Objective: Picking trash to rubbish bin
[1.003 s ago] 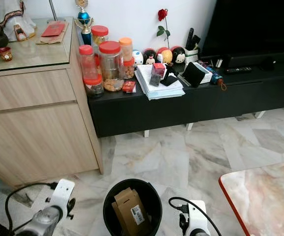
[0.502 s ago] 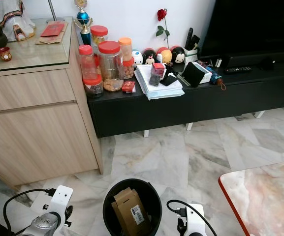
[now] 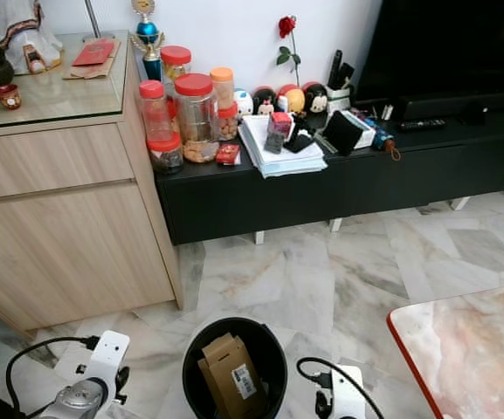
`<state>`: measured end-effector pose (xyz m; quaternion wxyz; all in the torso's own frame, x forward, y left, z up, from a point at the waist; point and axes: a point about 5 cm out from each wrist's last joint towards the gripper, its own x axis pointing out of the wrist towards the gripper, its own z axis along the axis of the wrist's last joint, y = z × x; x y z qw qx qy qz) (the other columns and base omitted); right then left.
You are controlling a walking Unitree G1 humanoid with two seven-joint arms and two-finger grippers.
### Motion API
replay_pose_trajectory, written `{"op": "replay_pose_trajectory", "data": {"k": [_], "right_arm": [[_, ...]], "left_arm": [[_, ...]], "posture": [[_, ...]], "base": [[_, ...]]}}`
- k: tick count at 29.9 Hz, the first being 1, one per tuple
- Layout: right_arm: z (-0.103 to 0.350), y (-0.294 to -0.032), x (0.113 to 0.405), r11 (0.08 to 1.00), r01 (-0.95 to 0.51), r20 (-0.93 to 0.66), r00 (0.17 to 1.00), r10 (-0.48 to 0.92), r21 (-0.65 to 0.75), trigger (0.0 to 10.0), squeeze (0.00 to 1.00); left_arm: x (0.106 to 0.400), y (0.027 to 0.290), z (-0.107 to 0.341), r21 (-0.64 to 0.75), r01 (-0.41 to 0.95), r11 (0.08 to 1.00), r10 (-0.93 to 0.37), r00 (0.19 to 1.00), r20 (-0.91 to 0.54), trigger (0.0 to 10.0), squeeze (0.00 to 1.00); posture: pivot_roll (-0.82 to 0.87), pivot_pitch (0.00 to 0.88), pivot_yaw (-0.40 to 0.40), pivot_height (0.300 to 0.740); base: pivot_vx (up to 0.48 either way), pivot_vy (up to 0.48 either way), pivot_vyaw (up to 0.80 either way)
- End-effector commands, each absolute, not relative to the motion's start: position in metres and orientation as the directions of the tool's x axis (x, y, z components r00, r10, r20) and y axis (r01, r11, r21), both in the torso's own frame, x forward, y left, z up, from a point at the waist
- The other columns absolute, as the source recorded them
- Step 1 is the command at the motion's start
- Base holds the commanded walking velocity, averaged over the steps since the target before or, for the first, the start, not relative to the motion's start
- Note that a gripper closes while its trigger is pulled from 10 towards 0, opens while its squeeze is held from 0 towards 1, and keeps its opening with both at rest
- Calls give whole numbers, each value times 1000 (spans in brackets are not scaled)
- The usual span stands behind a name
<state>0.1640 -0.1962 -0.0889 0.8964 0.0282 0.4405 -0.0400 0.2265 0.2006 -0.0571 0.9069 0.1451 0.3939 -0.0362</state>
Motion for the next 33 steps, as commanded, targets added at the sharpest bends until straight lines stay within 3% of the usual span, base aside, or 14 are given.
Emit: {"op": "replay_pose_trajectory", "data": {"k": [1, 8, 33], "right_arm": [[-91, -196, 159, 993, 119, -804, 592, -56, 19, 10000, 0], [-92, -195, 158, 994, 106, -810, 584, -51, 15, 10000, 0], [-91, -196, 159, 993, 115, -805, 590, -56, 15, 10000, 0]], "left_arm": [[224, 201, -59, 241, 180, 954, 58, 677, -734, 10000, 0], [225, 200, -58, 237, 171, 956, 59, 680, -731, 10000, 0], [226, 200, -58, 228, 143, 963, 68, 689, -721, 10000, 0]], "posture": [[48, 0, -6, 740], [49, 0, -9, 740], [53, 1, -12, 740]], "base": [[0, 0, 0], [0, 0, -581], [0, 0, 0]]}}
